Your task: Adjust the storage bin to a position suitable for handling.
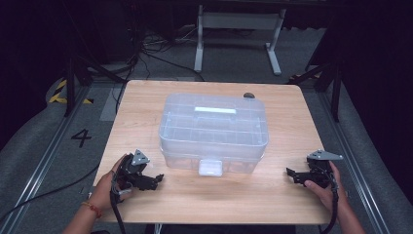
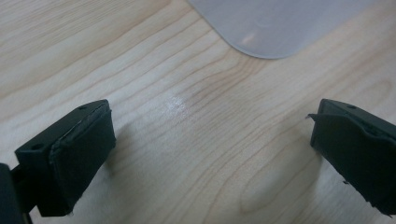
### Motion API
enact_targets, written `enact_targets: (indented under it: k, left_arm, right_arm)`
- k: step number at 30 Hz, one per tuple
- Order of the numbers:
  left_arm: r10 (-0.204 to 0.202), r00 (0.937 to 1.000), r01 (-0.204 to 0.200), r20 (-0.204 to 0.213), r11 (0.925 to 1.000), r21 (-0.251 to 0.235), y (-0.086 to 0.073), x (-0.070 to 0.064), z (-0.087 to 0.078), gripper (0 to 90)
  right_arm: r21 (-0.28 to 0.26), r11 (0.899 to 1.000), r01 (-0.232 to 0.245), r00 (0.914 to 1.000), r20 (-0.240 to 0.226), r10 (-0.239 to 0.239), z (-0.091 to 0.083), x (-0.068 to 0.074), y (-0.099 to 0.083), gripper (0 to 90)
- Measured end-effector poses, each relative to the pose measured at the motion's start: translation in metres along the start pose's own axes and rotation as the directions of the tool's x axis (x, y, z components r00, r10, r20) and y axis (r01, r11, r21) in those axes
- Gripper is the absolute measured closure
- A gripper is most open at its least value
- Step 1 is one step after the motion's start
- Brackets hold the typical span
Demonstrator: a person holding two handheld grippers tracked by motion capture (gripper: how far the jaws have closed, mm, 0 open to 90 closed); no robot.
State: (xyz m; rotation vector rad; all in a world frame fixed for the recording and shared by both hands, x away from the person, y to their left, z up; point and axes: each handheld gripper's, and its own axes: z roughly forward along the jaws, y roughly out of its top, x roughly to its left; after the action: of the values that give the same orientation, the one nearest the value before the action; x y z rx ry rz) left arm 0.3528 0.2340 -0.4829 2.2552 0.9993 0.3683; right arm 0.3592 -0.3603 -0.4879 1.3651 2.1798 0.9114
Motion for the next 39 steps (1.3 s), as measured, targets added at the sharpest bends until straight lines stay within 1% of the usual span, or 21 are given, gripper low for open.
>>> enact_targets:
  k: [3,4,6,8,10,13,15,16,17,18,20,21,23,26,28,29,32,33,35,38,39]
  left_arm:
    - [-0.023,0.9997,0.023,-0.005,0.9997,0.003,0.003,0.002,0.002,0.2]
    - [-0.013,0.9999,0.013,-0.007,0.9998,0.014,0.005,0.003,0.003,0.3]
    - [-0.029,0.9994,0.03,-0.017,0.9994,0.018,0.007,0.001,0.004,0.2]
    - [-0.019,0.9998,0.019,0.005,0.9998,-0.002,0.006,0.002,0.006,0.1]
    - [0.016,0.9996,-0.016,0.023,0.9998,0.006,0.005,0.006,0.004,0.2]
    - [0.012,0.9994,-0.012,0.032,0.9999,0.003,0.003,0.006,0.003,0.3]
    - [-0.001,0.9998,0.001,0.019,1.0,0.003,0.002,0.004,0.003,0.2]
    - [-0.004,0.9999,0.004,0.011,1.0,0.004,0.001,0.004,0.001,0.4]
    - [-0.005,1.0,0.005,0.007,1.0,-0.003,0.0,0.003,0.001,0.7]
    - [-0.009,0.9999,0.009,0.012,1.0,0.0,0.0,0.002,0.0,0.9]
    - [-0.014,0.9999,0.014,0.005,0.9999,-0.005,-0.002,0.002,0.0,0.9]
    - [-0.01,0.9999,0.01,0.005,0.9999,-0.003,-0.001,0.002,0.0,0.9]
    - [-0.006,0.9999,0.006,0.008,1.0,-0.003,-0.001,0.003,0.0,0.6]
    - [-0.001,0.9999,0.001,0.017,1.0,0.001,-0.001,0.004,0.0,0.4]
    - [-0.001,0.9999,0.001,0.015,1.0,0.001,0.0,0.004,0.001,0.4]
    - [-0.001,0.9999,0.001,0.015,1.0,0.001,0.0,0.004,0.001,0.4]
    - [0.0,0.9999,0.0,0.015,1.0,0.0,0.0,0.004,0.001,0.4]
    - [-0.001,0.9999,0.001,0.013,1.0,-0.003,0.0,0.004,0.001,0.4]
    - [-0.001,0.9999,0.001,0.014,1.0,0.0,0.0,0.004,0.001,0.4]
    - [-0.003,0.9999,0.003,0.012,1.0,-0.002,0.0,0.003,0.001,0.5]
    - [-0.003,0.9999,0.004,0.011,1.0,-0.002,0.0,0.003,0.001,0.4]
  right_arm:
    - [0.001,1.0,0.0,1.0,-0.003,0.0,0.0,0.0,0.0,1.8]
    - [0.003,1.0,-0.002,1.0,-0.002,0.002,-0.001,0.0,0.0,1.8]
    - [0.005,1.0,-0.003,1.0,-0.003,0.003,-0.001,0.001,0.0,1.8]
    - [0.009,1.0,0.002,1.0,-0.006,-0.002,-0.001,0.0,0.0,1.7]
    - [0.016,1.0,0.006,0.9999,-0.01,-0.006,-0.001,0.0,0.001,1.3]
    - [0.011,1.0,0.009,0.9999,-0.013,-0.009,-0.001,-0.001,0.0,1.8]
    - [0.007,1.0,0.009,0.9999,-0.008,-0.009,-0.002,-0.001,0.0,6.1]
    - [0.003,1.0,0.006,0.9999,-0.012,-0.006,-0.003,-0.001,0.0,11.4]
    - [-0.006,1.0,0.0,0.9999,-0.017,0.0,-0.005,-0.001,0.001,20.8]
    - [-0.014,1.0,0.004,0.9998,-0.017,-0.005,-0.007,-0.001,0.002,21.8]
    - [-0.043,0.999,0.013,0.9995,-0.03,-0.014,-0.011,0.001,0.004,15.0]
    - [-0.066,0.998,0.021,0.9993,-0.03,-0.023,-0.016,0.001,0.006,20.3]
    - [-0.115,0.993,0.025,0.9987,-0.042,-0.03,-0.024,0.004,0.01,18.4]
    - [-0.143,0.989,0.04,0.9983,-0.037,-0.045,-0.031,0.007,0.014,21.9]
    - [-0.214,0.973,0.081,0.9956,-0.027,-0.089,-0.048,0.015,0.023,23.3]
    - [-0.231,0.969,0.086,0.995,-0.031,-0.095,-0.052,0.017,0.026,23.5]
    - [-0.256,0.962,0.097,0.9934,-0.035,-0.109,-0.059,0.021,0.03,24.2]
    - [-0.282,0.953,0.108,0.9916,-0.038,-0.124,-0.066,0.025,0.038,24.4]
    - [-0.304,0.945,0.122,0.9896,-0.035,-0.139,-0.073,0.028,0.045,24.5]
    - [-0.321,0.939,0.124,0.9884,-0.045,-0.145,-0.077,0.029,0.05,24.4]
    - [-0.331,0.933,0.143,0.9851,-0.044,-0.166,-0.083,0.033,0.058,24.3]
